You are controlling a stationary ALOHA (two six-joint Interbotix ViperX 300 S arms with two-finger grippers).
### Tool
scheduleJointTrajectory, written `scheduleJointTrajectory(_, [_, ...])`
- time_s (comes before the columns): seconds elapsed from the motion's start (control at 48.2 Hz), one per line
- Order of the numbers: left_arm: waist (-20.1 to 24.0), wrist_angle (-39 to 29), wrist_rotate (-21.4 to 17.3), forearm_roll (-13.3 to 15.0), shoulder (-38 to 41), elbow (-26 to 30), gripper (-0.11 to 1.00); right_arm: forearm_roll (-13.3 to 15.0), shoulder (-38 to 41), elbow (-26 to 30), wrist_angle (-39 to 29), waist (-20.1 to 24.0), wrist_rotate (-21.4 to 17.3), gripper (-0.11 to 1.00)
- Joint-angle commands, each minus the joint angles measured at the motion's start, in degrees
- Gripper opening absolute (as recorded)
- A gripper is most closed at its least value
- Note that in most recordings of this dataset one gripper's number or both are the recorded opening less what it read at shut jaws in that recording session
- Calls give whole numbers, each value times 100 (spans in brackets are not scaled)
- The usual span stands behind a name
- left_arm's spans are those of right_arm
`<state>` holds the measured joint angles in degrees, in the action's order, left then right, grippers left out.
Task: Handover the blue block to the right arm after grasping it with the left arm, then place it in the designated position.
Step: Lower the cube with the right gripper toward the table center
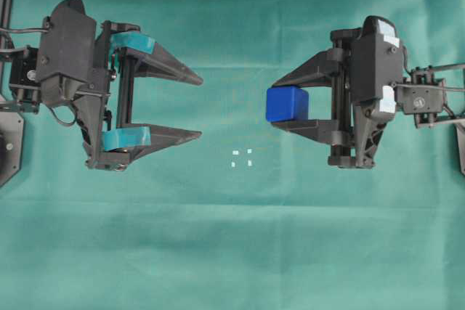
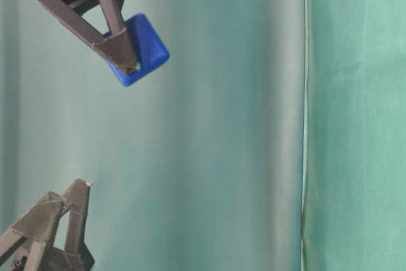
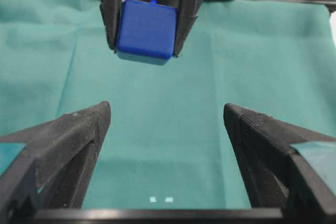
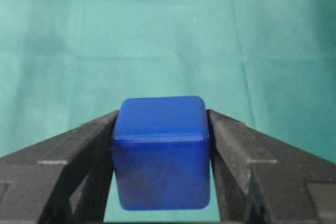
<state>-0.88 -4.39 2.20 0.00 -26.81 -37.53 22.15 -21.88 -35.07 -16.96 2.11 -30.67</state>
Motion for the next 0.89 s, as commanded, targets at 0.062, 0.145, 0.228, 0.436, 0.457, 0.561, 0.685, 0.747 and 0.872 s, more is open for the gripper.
scheduleJointTrajectory(0.062, [9,35,0,0,-35,132,100,-9,-97,141,18,18,-9,52])
scheduleJointTrajectory(0.145, [9,35,0,0,-35,132,100,-9,-62,123,26,18,-9,52])
scheduleJointTrajectory(0.228, [0,35,0,0,-35,132,100,-9,26,114,44,9,-18,52])
scheduleJointTrajectory(0.436, [0,35,0,0,-35,132,100,-18,404,114,334,18,-44,52])
scheduleJointTrajectory(0.457, [9,35,0,0,-44,132,100,-9,457,114,387,18,-44,52])
scheduleJointTrajectory(0.561, [0,26,0,0,-44,132,100,-18,721,105,606,18,-132,52])
scheduleJointTrajectory(0.685, [0,35,0,0,-35,132,100,-18,1099,105,940,18,-202,52])
scheduleJointTrajectory(0.747, [0,26,0,0,-35,132,100,-18,1292,105,1099,9,-220,52])
scheduleJointTrajectory(0.872, [0,26,0,0,-35,132,100,-18,1705,123,1459,9,-229,52])
